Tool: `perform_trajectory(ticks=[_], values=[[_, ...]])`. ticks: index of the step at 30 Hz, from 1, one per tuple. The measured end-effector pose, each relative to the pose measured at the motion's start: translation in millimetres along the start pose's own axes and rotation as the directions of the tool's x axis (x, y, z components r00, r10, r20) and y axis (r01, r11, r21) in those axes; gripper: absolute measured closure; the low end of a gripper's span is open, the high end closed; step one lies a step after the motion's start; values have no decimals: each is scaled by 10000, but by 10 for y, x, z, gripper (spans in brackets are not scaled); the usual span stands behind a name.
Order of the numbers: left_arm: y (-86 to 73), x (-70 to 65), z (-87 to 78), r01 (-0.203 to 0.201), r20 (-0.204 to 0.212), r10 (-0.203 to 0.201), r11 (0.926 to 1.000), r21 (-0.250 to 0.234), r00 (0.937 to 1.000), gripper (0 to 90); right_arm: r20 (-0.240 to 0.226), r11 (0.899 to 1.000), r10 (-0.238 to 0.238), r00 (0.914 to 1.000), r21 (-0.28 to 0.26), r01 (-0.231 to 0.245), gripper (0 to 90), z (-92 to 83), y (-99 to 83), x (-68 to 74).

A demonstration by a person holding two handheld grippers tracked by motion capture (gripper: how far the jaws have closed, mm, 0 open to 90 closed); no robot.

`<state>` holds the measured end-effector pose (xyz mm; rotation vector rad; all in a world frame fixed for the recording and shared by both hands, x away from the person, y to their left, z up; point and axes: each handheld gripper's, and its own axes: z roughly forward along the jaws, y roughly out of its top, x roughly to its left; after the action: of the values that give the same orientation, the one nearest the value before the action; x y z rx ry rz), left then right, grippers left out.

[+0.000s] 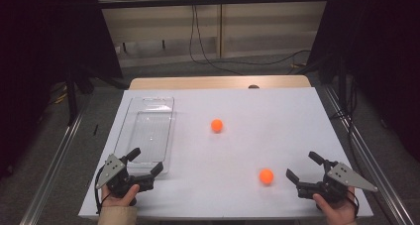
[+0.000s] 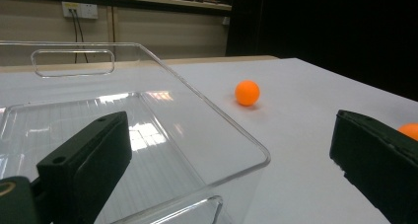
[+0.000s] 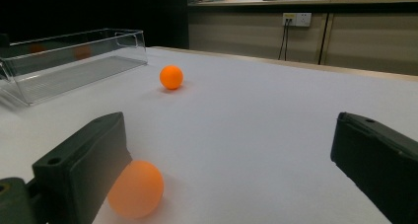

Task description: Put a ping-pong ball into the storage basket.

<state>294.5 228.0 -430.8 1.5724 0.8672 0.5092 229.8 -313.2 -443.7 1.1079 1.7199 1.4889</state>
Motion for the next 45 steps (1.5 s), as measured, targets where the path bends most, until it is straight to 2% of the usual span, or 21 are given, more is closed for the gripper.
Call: perform_trajectory(ticks=[12,21,31,45], values=[[11,-46,25,46,175,-47,10000,39,9998,21,-52,10000,29,10000,14,-29,6,5,3,11],[57,-146,89,-165,602,158,9998,116,9981,17,-103,10000,-47,9999,55,47,8,-2,5,5],[134,-274,221,-166,1126,141,9996,212,9935,13,-182,10000,-38,9998,63,39,12,-5,15,7],[172,-336,319,-126,1405,83,9995,299,9901,13,-234,9999,-46,9997,95,48,13,2,19,14]])
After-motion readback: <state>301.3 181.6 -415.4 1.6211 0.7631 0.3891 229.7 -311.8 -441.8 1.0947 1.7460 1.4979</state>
